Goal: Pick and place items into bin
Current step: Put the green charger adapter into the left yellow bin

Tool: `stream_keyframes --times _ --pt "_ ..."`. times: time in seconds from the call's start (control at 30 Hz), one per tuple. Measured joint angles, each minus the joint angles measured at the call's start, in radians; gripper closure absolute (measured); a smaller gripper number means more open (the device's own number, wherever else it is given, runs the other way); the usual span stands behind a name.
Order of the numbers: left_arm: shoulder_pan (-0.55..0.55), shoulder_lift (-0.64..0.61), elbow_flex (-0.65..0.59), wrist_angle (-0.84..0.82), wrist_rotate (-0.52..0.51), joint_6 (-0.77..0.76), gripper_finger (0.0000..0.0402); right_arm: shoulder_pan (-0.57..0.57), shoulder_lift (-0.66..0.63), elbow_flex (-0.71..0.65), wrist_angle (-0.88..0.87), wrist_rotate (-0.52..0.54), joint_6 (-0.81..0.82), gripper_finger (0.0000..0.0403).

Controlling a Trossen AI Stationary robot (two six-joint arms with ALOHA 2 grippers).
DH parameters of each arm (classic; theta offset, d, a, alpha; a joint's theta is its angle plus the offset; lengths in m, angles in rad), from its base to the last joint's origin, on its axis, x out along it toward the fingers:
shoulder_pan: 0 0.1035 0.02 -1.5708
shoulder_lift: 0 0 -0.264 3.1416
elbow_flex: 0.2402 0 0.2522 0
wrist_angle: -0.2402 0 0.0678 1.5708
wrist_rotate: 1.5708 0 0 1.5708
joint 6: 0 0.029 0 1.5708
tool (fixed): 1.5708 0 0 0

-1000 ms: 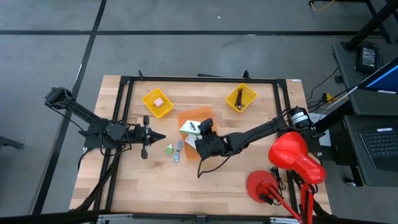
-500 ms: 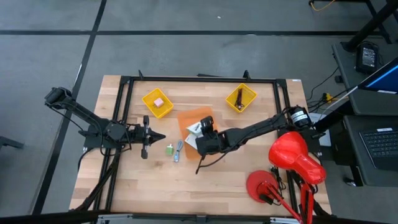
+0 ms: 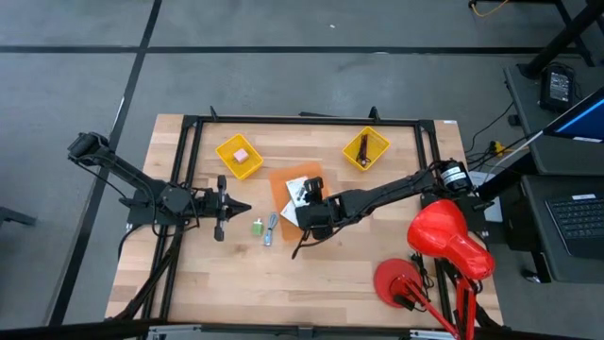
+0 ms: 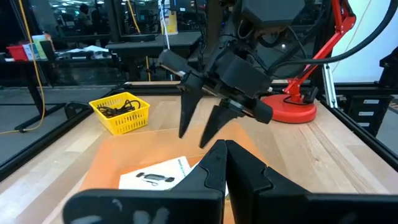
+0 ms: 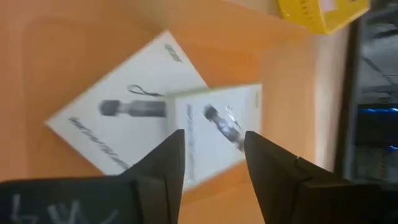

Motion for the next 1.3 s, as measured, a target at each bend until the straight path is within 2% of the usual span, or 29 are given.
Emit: stream_keyframes --times 0.13,0.3,0.37,0.5,0.53,0.6,0.7,0.87,1.1,1.2,1.3 --pt "0.0 0.0 0.0 0.0 0.0 0.003 0.04 0.0 0.0 0.0 0.003 -0.012 -0.003 0.0254" --pt "0.0 0.0 0.0 0.0 0.0 0.002 0.04 0.0 0.0 0.002 -0.003 0.047 0.028 0.0258" --pt "0.0 0.0 0.0 0.0 0.0 0.002 0.04 -0.004 0.001 0.037 -0.089 0.047 0.071 0.0278" --pt "0.0 0.0 0.0 0.0 0.0 0.004 0.04 -0.01 0.001 0.118 -0.244 0.048 0.197 0.0379" --pt "0.0 0.0 0.0 0.0 0.0 0.011 0.04 -0.011 0.001 0.134 -0.265 0.047 0.211 0.0388" --pt "0.0 0.0 0.0 0.0 0.013 0.026 0.04 -0.011 0.0 0.16 -0.284 0.048 0.218 0.0394" --pt "0.0 0.0 0.0 0.0 0.098 0.029 0.04 -0.012 -0.003 0.161 -0.314 0.049 0.225 0.0401" --pt "-0.001 0.001 0.0 -0.021 0.178 0.029 0.04 -0.016 -0.059 0.104 -0.42 0.131 0.436 0.0403" --pt "-0.001 0.013 0.0 -0.064 0.171 -0.03 0.04 0.013 -0.19 -0.104 -0.232 0.162 0.55 0.0403" --pt "-0.001 0.018 0.001 -0.068 0.123 -0.083 0.04 0.023 -0.243 -0.209 -0.057 0.167 0.517 0.0403" --pt "-0.001 0.028 0.031 -0.15 0.074 -0.155 0.04 0.023 -0.289 -0.311 0.144 0.174 0.459 0.0403"
